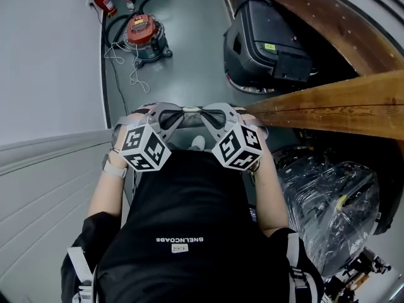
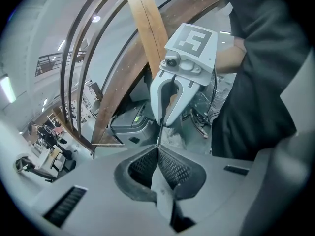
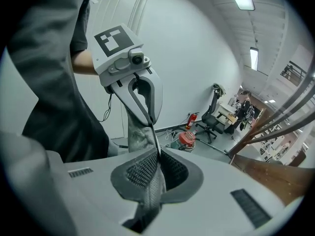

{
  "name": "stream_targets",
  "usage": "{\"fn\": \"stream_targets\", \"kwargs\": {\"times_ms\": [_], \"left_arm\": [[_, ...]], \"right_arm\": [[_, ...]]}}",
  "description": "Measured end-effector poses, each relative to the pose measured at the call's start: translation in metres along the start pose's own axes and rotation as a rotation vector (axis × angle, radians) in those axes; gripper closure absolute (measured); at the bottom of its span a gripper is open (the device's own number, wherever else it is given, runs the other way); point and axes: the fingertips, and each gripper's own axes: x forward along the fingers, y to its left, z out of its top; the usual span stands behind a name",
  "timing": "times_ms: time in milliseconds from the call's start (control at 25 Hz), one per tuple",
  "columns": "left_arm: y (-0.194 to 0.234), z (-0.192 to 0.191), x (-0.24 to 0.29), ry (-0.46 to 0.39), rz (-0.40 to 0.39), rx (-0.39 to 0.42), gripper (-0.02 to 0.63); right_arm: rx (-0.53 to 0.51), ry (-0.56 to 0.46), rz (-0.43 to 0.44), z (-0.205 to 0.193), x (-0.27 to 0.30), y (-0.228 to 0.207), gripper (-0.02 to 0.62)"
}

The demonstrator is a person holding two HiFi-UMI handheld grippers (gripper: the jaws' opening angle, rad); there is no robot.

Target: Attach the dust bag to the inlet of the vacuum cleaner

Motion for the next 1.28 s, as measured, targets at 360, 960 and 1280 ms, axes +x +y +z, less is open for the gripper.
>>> {"fn": "stream_targets", "kwargs": {"times_ms": [360,960,1280], "left_arm": [[0.030,-0.009,0.017,0.061,0.007,-0.058,0.586],[0.186,-0.114,0.023,0.056,-0.077,-0.122,0.586],[0.276,-0.175,0.002,0.051,-0.066,-0.107,0.586]], "right_arm": [[0.001,0.025,0.068,-0.002,0.021,-0.030,0.558],[0.073,0.111,0.152,0.070,0.160,-0.134,0.558],[0.043,0.134,0.170,0.132,0.236,-0.185,0.558]]}}
